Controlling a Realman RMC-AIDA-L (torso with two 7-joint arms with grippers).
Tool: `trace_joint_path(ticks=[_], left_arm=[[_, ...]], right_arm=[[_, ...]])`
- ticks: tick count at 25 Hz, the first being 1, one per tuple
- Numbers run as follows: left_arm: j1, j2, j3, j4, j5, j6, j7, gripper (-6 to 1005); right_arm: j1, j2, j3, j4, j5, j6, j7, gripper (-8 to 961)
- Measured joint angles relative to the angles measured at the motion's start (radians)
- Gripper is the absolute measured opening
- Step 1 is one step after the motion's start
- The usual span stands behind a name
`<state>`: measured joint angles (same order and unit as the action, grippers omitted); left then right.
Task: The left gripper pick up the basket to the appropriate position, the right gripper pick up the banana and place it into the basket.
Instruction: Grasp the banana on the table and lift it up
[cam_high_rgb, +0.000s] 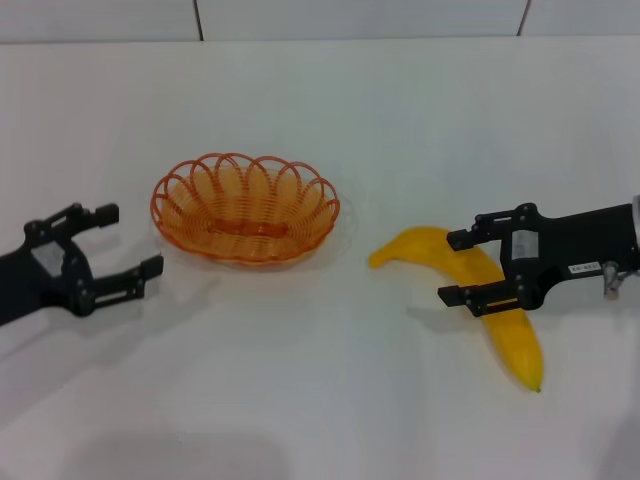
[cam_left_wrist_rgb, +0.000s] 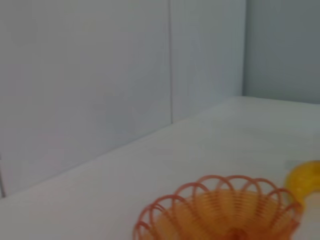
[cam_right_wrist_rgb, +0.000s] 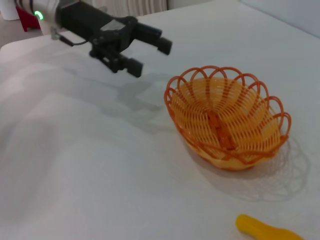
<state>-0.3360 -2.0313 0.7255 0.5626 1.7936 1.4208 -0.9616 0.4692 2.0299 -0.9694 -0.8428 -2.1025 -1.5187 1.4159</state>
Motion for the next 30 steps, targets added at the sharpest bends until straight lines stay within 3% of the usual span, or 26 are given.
trace_joint_path(ticks=[9, 18, 30], left_arm=[[0.04, 0.001, -0.001, 0.002, 0.028, 0.033, 0.001, 907], [0.033, 0.0, 0.003, 0.002, 0.028, 0.033, -0.001, 908], [0.016, -0.001, 0.003, 0.0, 0.039, 0.031, -0.002, 908]], right_arm=[[-0.044, 0.016, -0.048, -0.081, 0.047, 0.058, 0.0, 751], [-0.103, 0.01, -0.338, -0.288, 0.047, 0.265, 0.248, 750], [-0.151, 0.012, -0.593, -0.608, -0.217, 0.302, 0.671, 748]])
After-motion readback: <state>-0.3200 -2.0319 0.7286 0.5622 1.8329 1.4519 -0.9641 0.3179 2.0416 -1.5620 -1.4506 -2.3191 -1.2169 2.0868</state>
